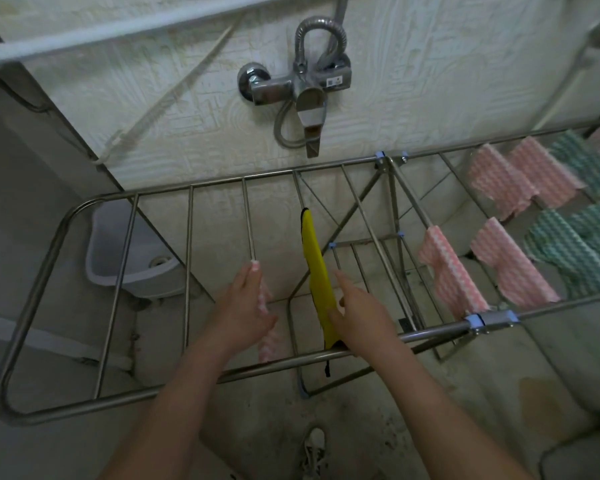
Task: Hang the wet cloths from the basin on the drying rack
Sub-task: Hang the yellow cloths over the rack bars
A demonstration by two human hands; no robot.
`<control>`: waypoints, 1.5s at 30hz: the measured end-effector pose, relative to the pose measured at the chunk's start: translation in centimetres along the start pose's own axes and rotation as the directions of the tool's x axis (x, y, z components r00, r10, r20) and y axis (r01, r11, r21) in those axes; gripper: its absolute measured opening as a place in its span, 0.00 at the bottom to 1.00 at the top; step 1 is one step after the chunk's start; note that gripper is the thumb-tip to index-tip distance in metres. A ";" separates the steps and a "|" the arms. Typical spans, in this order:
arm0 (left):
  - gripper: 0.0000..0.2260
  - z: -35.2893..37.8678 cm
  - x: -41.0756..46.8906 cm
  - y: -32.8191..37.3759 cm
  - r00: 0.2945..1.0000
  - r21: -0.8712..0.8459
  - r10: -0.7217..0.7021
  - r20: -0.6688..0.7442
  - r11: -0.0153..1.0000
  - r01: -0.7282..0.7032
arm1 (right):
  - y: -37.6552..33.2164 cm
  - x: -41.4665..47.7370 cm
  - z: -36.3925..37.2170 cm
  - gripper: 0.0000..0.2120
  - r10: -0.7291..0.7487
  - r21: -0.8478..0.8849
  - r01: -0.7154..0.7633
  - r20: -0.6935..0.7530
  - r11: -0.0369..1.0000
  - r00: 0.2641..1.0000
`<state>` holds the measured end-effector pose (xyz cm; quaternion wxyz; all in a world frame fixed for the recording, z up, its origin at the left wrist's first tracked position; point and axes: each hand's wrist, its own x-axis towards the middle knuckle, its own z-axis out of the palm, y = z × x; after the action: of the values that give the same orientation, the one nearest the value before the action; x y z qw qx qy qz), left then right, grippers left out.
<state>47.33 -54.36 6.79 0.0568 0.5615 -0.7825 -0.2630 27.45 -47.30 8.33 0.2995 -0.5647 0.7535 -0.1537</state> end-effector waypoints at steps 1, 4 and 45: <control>0.33 0.1 0.2 0.6 0.997 -0.032 0.019 -0.071 0.999 -0.021 | 0.4 -0.3 -0.4 0.28 0.008 0.016 -0.008 -0.016 1.000 1.000; 0.16 0.2 0.6 3.0 0.974 -0.127 0.076 -0.213 0.986 -0.105 | 1.2 -1.0 -1.3 0.27 -0.001 0.074 0.006 -0.071 0.997 0.997; 0.21 38.3 -27.5 50.1 -0.173 -0.386 0.679 0.714 0.175 -0.906 | 41.3 -50.2 -1.5 0.26 0.997 0.807 -0.585 -0.077 0.075 0.021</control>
<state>0.02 -4.42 3.53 -0.2136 -0.2459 -0.9050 -0.2736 4.30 12.86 -0.13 0.1997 0.2361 0.8894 -0.3367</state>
